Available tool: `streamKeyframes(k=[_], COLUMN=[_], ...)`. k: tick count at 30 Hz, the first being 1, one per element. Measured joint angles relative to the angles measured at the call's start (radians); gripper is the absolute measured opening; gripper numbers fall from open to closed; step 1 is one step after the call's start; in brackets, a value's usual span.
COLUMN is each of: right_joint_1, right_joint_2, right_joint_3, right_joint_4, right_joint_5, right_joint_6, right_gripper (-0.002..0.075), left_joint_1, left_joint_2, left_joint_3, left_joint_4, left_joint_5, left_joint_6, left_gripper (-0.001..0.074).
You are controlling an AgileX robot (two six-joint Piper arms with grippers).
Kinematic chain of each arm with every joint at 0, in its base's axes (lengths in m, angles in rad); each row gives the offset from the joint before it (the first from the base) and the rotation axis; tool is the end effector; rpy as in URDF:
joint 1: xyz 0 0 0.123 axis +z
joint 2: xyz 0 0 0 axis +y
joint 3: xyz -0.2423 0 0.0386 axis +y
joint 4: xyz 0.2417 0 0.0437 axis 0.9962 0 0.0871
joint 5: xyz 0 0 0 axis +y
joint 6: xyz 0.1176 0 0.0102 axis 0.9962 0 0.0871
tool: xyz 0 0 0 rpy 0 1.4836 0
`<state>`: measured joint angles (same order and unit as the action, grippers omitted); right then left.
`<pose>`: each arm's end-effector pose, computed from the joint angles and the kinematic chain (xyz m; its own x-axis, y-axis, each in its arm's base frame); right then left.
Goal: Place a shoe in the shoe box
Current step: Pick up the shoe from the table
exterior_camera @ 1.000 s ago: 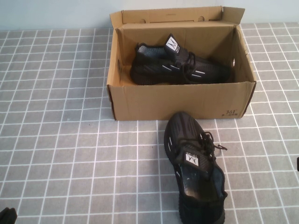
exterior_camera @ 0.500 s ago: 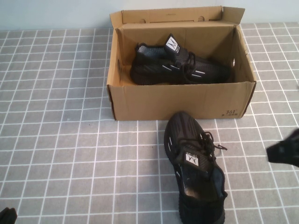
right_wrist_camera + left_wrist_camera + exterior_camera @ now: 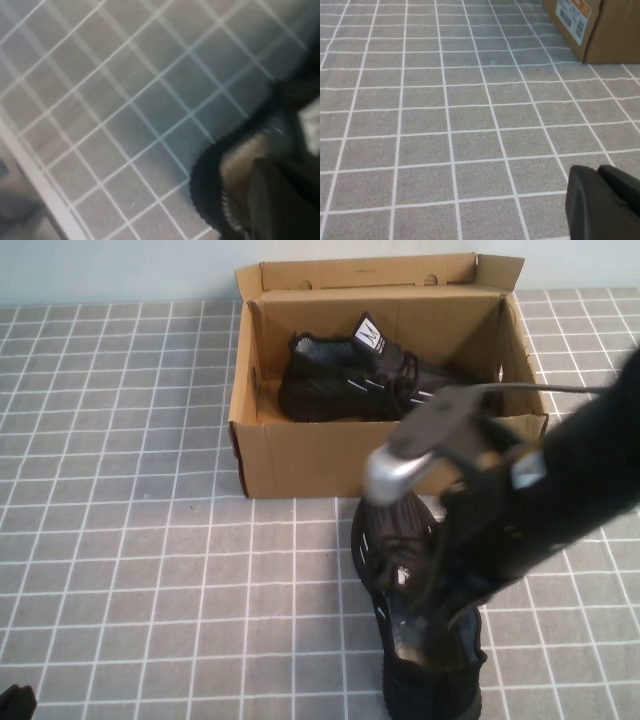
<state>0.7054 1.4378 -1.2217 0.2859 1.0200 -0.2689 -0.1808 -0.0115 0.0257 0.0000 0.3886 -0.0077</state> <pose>0.2103 0.2163 0.2555 -0.6020 -0.6605 -0.4488 -0.7825 0.6000 0.1664 0.1099 -0.0201 0.1624 -0.3067 0.0482 -0.9506 0.1775 0.9841 -0.0073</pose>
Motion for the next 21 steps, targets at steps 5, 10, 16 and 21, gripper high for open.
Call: streamKeyframes(k=[5, 10, 16, 21], right_joint_1=[0.077, 0.081, 0.081, 0.081], right_joint_2=[0.067, 0.073, 0.08, 0.126], right_joint_3=[-0.082, -0.09, -0.09, -0.092], right_joint_4=[-0.059, -0.138, -0.189, -0.189], right_joint_5=[0.107, 0.172, 0.092, 0.017], right_joint_6=[-0.139, -0.198, -0.206, -0.208], right_gripper=[0.0003, 0.0156, 0.0454, 0.0516], left_joint_1=[0.0, 0.0, 0.0, 0.0], left_joint_2=[0.0, 0.0, 0.0, 0.0], left_joint_3=[0.0, 0.0, 0.0, 0.0], left_joint_4=[0.0, 0.0, 0.0, 0.0], left_joint_5=[0.0, 0.0, 0.0, 0.0], left_joint_6=[0.0, 0.0, 0.0, 0.0], left_gripper=[-0.0001, -0.0001, -0.0001, -0.0001])
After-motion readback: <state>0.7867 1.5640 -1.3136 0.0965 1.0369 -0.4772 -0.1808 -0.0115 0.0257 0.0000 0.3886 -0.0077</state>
